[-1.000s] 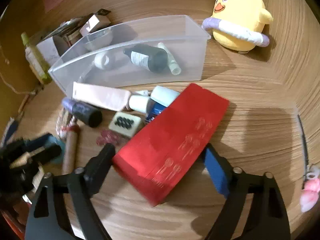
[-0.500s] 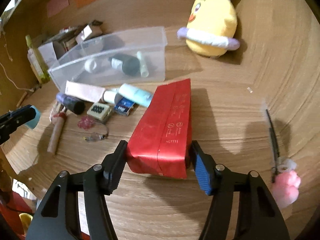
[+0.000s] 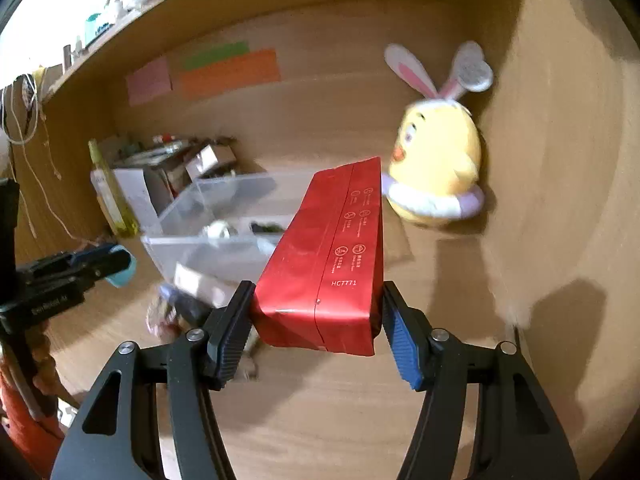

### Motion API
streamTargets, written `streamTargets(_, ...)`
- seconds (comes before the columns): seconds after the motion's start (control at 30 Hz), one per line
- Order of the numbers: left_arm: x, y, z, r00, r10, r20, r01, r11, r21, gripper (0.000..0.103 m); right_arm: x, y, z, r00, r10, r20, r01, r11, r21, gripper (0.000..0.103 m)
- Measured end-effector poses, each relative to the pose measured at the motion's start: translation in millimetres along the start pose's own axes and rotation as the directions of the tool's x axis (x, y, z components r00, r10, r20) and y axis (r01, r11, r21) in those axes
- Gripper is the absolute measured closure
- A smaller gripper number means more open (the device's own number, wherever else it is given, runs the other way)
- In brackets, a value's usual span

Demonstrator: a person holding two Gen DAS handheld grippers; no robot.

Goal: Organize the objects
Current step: 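Place the teal tape roll and red case into the clear box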

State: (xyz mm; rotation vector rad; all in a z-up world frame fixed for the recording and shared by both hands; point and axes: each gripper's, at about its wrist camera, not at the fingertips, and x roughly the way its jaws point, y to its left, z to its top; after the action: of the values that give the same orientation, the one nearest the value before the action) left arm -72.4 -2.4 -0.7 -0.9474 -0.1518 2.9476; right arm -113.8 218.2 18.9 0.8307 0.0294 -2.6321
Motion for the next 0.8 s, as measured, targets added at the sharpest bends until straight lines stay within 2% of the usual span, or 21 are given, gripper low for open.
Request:
streamTargets(0.2,17,9,28,1.0,0.0,0.001,0.0,1.0,-0.02,0.064,33,6,35,0.996,0.083,-0.014,-0.083,0.997,-0.01,0.045)
streamTargets(0.5,78,18,51,0.993,0.013,-0.115,-0.014,1.0,-0.011,0.064,119,14,66,0.97,0.168,-0.176,-0.172,0.985,-0.008,0.045)
streamTargets(0.63,97,19,53,0.988,0.019,-0.15,-0.02,1.0,-0.003,0.064,149,15,69,0.963,0.133,-0.236,-0.143,0.989,-0.025,0.045)
streamTargets(0.8,112,20,52,0.984,0.019,-0.179,-0.019,1.0,0.004,0.064,166,14,62,0.951,0.097,-0.293,-0.122,0.99,-0.068,0.045)
